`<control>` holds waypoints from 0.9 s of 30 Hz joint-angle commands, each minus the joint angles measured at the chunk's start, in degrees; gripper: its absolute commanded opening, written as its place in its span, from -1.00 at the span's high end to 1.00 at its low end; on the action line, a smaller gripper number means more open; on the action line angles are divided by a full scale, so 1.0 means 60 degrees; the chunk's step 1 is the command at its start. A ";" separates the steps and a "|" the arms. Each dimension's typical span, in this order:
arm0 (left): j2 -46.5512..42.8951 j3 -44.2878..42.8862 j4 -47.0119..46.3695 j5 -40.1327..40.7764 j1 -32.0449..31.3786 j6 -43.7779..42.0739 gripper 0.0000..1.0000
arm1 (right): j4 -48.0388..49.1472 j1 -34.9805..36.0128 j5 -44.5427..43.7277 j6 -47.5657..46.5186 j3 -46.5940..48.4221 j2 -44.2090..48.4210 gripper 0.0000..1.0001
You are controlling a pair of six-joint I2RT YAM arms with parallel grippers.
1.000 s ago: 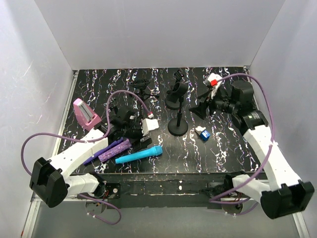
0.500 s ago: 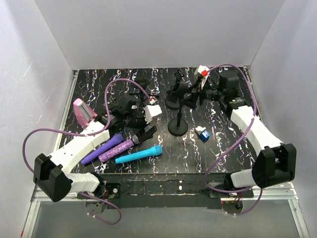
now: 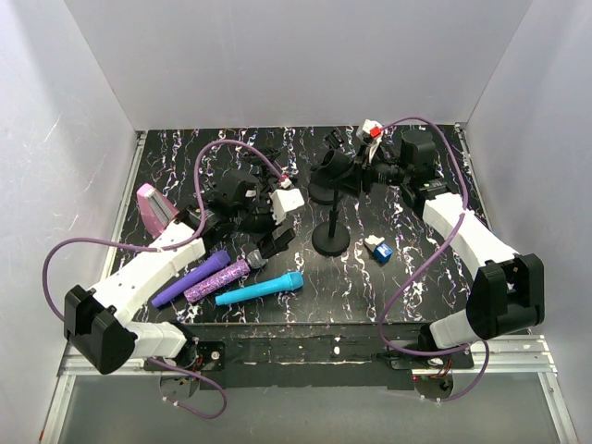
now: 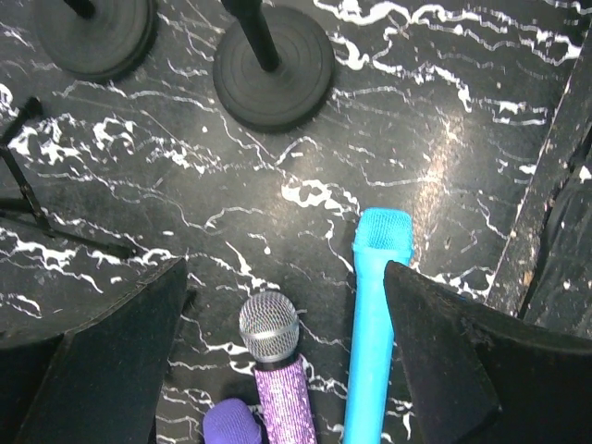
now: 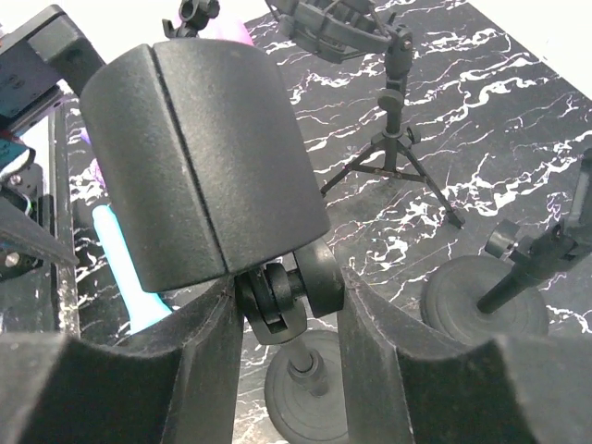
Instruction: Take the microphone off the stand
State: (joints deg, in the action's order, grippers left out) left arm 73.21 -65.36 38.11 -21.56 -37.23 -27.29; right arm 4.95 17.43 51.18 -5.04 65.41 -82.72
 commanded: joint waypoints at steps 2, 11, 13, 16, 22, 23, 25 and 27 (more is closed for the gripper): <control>-0.0204 0.0302 -0.2127 -0.0463 -0.0005 0.0563 -0.74 | 0.0771 0.0098 -0.0720 0.1789 0.0232 0.0368 0.95; 0.1010 0.0419 -0.4736 -0.1123 -0.0035 0.2054 -0.58 | 0.0845 0.0098 -0.1366 0.3446 0.0378 0.0412 0.97; 0.1419 0.0464 -0.5483 -0.1152 -0.0078 0.2859 -0.55 | 0.0889 0.0083 -0.1425 0.3666 0.0305 0.0441 0.97; 0.2050 0.0523 -0.6567 -0.1094 -0.0225 0.3726 -0.54 | 0.0918 0.0083 -0.1454 0.3842 0.0159 0.0529 0.97; 0.3368 0.0099 -0.7332 -0.1313 -0.0313 0.3538 -0.47 | 0.0976 0.0083 -0.1411 0.3989 -0.0090 0.0734 0.97; 0.3544 0.0040 -0.7420 -0.1415 -0.0313 0.3523 -0.43 | 0.1035 0.0083 -0.1440 0.4018 -0.0134 0.0720 0.97; 0.3895 -0.0136 -0.7479 -0.1620 -0.0313 0.3552 -0.34 | 0.1108 0.0098 -0.1513 0.4135 -0.0207 0.0705 0.97; 0.4159 -0.0209 -0.7610 -0.1811 -0.0328 0.3610 -0.22 | 0.1196 0.0098 -0.1586 0.4179 -0.0281 0.0705 0.97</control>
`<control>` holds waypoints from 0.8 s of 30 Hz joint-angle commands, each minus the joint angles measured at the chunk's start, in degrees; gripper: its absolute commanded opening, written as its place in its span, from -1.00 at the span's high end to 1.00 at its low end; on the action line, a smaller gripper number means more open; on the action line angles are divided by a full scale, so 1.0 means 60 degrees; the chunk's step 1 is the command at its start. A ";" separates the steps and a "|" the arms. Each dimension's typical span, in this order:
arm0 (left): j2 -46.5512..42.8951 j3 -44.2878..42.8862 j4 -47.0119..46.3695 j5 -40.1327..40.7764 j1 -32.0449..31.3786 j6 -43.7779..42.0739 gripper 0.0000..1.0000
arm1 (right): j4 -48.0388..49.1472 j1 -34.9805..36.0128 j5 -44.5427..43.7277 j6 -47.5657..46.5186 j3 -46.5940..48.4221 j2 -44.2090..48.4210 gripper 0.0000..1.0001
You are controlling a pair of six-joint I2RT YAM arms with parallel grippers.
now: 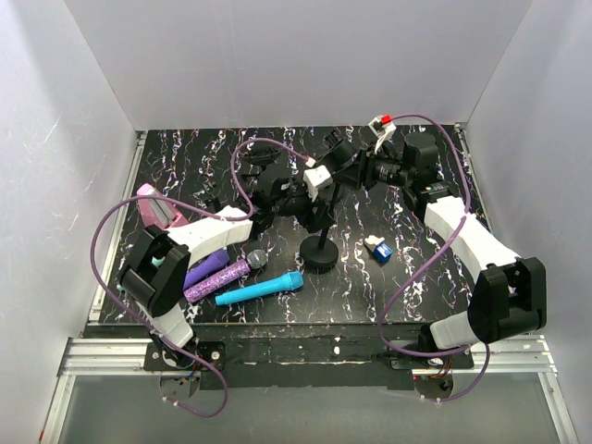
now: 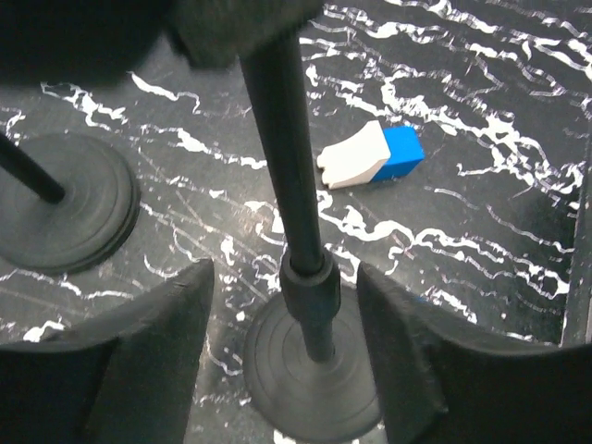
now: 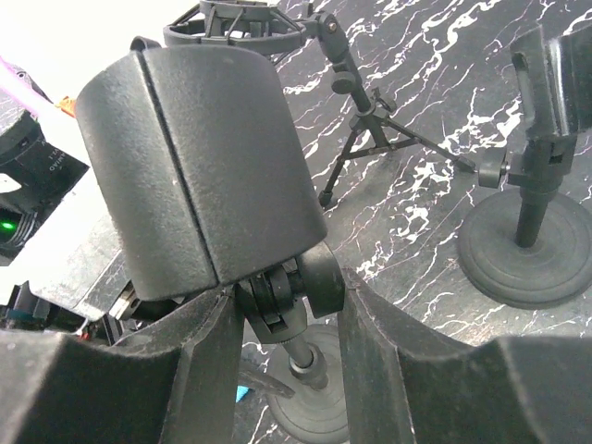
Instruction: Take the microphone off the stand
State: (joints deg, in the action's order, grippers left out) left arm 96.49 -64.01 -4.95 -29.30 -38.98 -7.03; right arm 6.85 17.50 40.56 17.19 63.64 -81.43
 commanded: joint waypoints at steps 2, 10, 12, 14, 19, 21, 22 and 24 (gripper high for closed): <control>0.0529 -0.0523 -0.0551 -0.0624 -0.0022 0.0379 0.04 | 0.0894 0.0072 0.0082 0.0577 -0.0030 0.0461 0.97; 0.0692 -0.0685 -0.0230 -0.0525 -0.0022 0.0015 0.68 | 0.0412 0.0087 -0.0604 0.1001 -0.0001 0.0490 0.97; 0.0531 -0.0714 -0.0026 0.0394 -0.0080 -0.0016 1.00 | -0.0245 0.0087 -0.1699 0.1438 0.0203 0.0505 0.97; 0.0341 -0.0670 0.0019 0.1959 -0.0138 0.0407 1.00 | -0.1123 0.0072 -0.2843 0.1967 0.0467 0.0476 0.97; 0.0134 -0.0786 0.0297 0.6869 -0.0709 0.0585 1.00 | -0.3393 0.0101 -0.5086 0.2948 0.1228 0.0388 0.97; 0.0149 -0.0831 0.0516 0.6818 -0.0695 0.0629 1.00 | -0.3734 0.0116 -0.5425 0.2922 0.1347 0.0373 0.97; 0.0120 -0.0846 0.0604 0.6512 -0.0695 0.0586 1.00 | -0.3633 0.0116 -0.5339 0.2704 0.1289 0.0388 0.97; 0.0018 -0.0831 0.0766 0.5243 -0.0594 0.0396 0.36 | -0.3137 0.0101 -0.4655 0.2060 0.1041 0.0461 0.97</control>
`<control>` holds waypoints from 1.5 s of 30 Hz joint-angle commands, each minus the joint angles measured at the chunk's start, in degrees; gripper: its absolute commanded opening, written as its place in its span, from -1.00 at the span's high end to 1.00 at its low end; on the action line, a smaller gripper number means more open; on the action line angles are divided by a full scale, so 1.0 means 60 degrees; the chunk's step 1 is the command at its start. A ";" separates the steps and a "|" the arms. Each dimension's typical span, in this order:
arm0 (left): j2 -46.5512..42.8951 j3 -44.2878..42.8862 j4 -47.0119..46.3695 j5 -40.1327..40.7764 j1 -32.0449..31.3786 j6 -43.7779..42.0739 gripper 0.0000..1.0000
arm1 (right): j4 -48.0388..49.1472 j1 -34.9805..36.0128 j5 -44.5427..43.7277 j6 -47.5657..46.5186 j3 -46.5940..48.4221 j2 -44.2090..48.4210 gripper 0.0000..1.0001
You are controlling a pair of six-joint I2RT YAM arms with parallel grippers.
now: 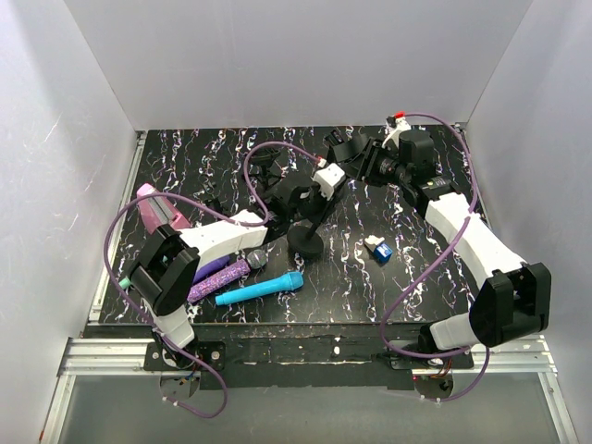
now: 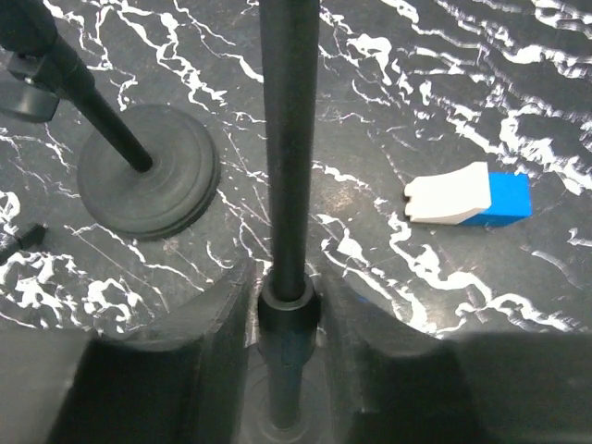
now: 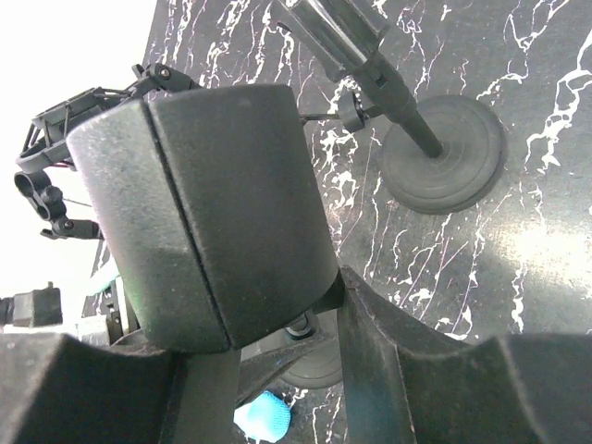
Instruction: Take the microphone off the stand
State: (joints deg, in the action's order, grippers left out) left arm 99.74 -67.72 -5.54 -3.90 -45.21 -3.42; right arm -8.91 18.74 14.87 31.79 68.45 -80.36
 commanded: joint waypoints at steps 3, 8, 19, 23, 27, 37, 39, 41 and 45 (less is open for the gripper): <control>-0.0526 -0.0446 0.1829 -0.1961 0.1014 -0.0469 -0.37 | 0.0908 -0.0150 0.1105 -0.1458 -0.0667 0.0501 0.97; 0.0059 -0.0900 0.2857 -0.6273 0.1836 -0.0616 -0.38 | 0.2844 -0.0223 0.2617 -0.1929 -0.1402 0.0313 0.97; 0.0734 -0.0988 0.0982 -0.6880 0.1837 0.0497 0.13 | 0.3140 -0.0238 0.2809 -0.1710 -0.1256 0.0121 0.97; 0.0735 -0.1076 0.0879 -0.6048 0.1647 0.0059 0.52 | 0.2936 -0.0252 0.2576 -0.1374 -0.1344 0.0195 0.97; 0.0223 -0.0740 0.0616 -0.3083 0.1253 0.0319 1.00 | 0.1504 -0.0253 0.0648 0.0072 -0.0834 0.0151 0.97; -0.0306 -0.0490 0.1199 0.1195 -0.0023 0.0147 1.00 | -0.1740 -0.0106 -0.2405 0.1735 0.0385 -0.0289 0.97; -0.0335 -0.0534 0.1712 0.0275 0.0020 -0.0248 0.54 | -0.1126 -0.0179 -0.2028 0.0873 0.0151 -0.0274 0.97; -0.0481 -0.0578 0.1919 -0.0955 0.0356 -0.0382 0.08 | -0.0293 -0.0325 -0.1136 0.0300 -0.0185 -0.0216 0.97; -0.0468 -0.0840 0.2080 -0.4379 0.1366 -0.0178 -0.23 | 0.2198 -0.0472 0.1820 -0.0843 -0.1225 0.0092 0.97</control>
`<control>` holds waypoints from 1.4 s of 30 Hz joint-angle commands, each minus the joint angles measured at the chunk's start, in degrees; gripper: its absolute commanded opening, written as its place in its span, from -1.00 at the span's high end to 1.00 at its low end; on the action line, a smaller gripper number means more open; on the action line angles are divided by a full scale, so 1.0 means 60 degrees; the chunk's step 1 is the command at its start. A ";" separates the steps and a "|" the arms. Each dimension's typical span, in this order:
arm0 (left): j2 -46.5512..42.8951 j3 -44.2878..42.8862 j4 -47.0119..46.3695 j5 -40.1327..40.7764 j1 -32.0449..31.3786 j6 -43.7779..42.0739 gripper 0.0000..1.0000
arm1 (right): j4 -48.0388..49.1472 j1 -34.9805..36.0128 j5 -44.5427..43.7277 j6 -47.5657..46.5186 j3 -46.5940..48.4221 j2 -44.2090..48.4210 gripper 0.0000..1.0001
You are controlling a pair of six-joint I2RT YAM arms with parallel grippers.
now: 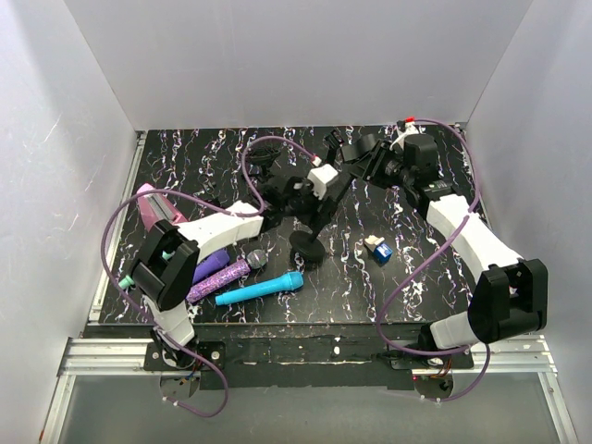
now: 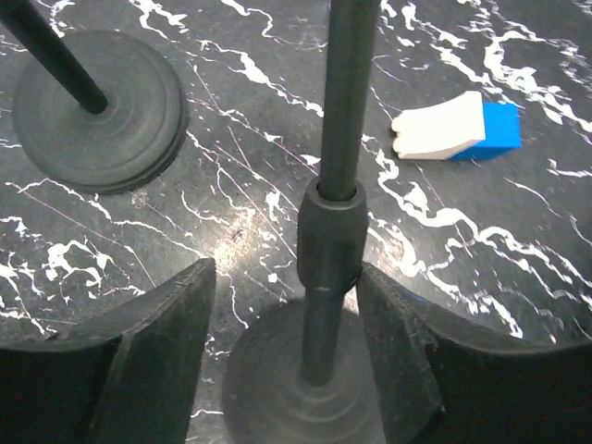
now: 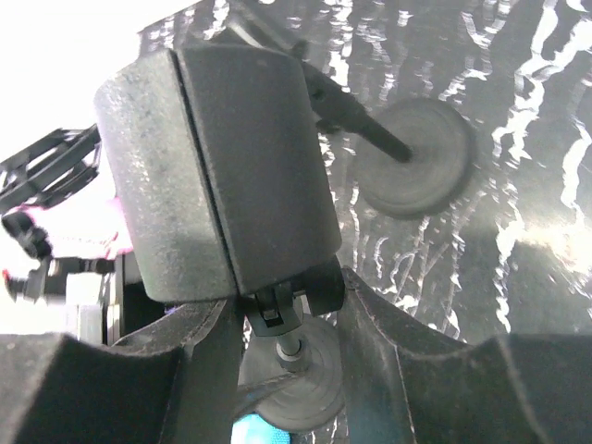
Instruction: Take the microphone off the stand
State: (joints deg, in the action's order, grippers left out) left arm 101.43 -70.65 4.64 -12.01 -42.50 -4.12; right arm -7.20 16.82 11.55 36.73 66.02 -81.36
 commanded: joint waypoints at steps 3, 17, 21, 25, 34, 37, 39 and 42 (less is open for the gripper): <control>-0.0221 -0.0879 0.0763 -0.4981 0.1355 0.0071 -0.22 | 0.2693 -0.0225 0.3273 -0.1771 -0.1144 0.0231 0.97; 0.1084 -0.1422 -0.0556 -0.6217 0.1180 0.0790 0.58 | 0.2988 -0.0269 0.3701 -0.1610 -0.1292 0.0186 0.97; 0.0778 -0.1453 -0.0262 -0.4847 0.0947 0.0833 1.00 | 0.1909 -0.0254 0.2329 -0.0866 -0.0854 0.0303 0.97; -0.0174 -0.1130 -0.0598 0.0592 -0.0164 0.1023 1.00 | -0.2203 0.0111 -0.2717 0.1109 0.0886 0.0231 0.97; 0.0263 -0.1013 -0.0408 0.2638 -0.0535 0.0146 0.99 | -0.2715 0.0522 -0.4096 0.1279 0.1480 -0.0400 0.97; 0.0176 -0.0954 -0.0219 0.0148 -0.0169 -0.0148 0.21 | -0.1032 0.0420 -0.2794 -0.0199 0.0689 -0.0239 0.97; 0.0161 -0.1158 0.0103 -0.0966 0.0094 -0.0105 -0.13 | -0.0079 0.0303 -0.1696 -0.0948 0.0103 -0.0049 0.97; 0.0278 -0.1451 0.0557 -0.3236 0.0709 0.0042 -0.29 | 0.0904 0.0112 -0.0771 -0.1302 -0.0425 0.0186 0.97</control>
State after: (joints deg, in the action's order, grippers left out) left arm 105.16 -76.40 4.56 -13.26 -42.50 -3.14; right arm -10.83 19.07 -0.80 39.59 67.88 -82.89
